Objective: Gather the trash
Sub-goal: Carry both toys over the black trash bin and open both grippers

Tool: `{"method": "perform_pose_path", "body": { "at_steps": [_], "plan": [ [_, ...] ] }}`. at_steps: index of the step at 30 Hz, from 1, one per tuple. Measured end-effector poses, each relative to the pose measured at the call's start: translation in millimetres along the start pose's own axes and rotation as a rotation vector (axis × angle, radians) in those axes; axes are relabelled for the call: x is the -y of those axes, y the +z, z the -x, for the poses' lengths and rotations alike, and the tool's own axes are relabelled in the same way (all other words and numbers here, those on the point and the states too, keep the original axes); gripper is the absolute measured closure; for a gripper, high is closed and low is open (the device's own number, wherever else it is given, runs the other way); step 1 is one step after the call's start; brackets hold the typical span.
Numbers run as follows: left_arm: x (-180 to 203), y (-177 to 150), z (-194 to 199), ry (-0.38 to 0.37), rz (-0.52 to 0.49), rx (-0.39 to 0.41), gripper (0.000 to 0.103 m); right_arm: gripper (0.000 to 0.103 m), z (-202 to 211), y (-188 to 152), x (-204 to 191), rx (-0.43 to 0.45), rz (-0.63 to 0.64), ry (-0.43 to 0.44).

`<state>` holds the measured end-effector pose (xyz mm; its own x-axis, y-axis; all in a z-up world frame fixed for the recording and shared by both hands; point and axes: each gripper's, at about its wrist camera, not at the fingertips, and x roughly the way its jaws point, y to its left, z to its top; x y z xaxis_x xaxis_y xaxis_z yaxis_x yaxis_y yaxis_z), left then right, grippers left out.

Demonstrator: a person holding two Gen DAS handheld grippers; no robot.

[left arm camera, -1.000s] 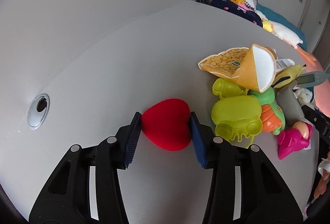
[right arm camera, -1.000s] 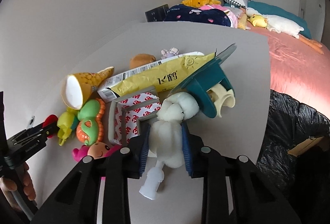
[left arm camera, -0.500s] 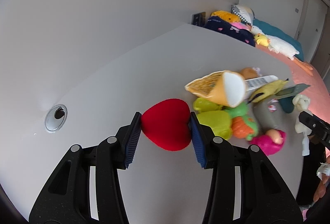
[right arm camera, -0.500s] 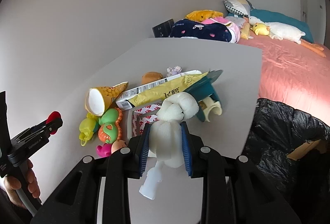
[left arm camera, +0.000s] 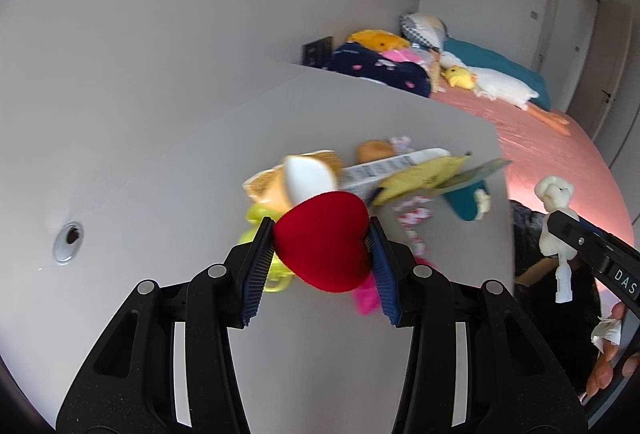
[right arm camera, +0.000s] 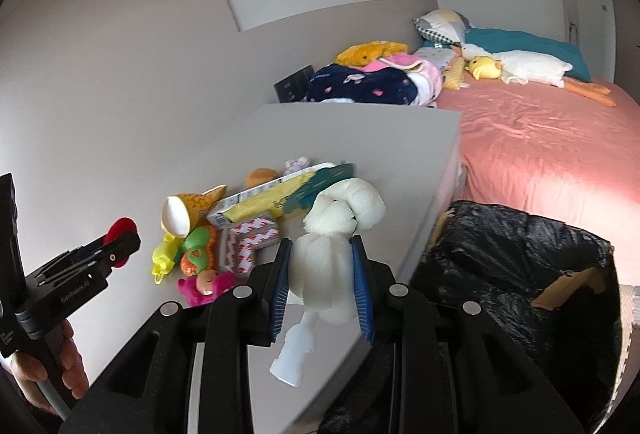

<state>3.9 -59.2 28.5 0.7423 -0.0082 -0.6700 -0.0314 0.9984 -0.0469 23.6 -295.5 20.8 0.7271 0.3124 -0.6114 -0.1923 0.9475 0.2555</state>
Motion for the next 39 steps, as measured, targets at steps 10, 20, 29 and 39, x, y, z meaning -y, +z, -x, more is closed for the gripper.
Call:
{"method": "perform_pose_path", "body": {
  "at_steps": [10,20,29,39],
  "plan": [
    [55.9,0.7,-2.8,-0.072,-0.064,-0.005,0.057,0.072,24.2,0.0,42.6,0.024,-0.047,-0.05],
    [110.5,3.1,-12.8,-0.163,-0.13,-0.026,0.057,0.072,42.5,0.8,80.1,0.044,-0.095,-0.115],
    [157.5,2.8,-19.3,-0.242,-0.204,-0.045,0.057,0.072,61.5,-0.9,116.5,0.055,-0.129,-0.188],
    [206.9,-7.6,-27.6,-0.383,-0.3,-0.117,0.031,0.041,78.4,-2.5,155.3,0.073,-0.199,-0.276]
  ]
}}
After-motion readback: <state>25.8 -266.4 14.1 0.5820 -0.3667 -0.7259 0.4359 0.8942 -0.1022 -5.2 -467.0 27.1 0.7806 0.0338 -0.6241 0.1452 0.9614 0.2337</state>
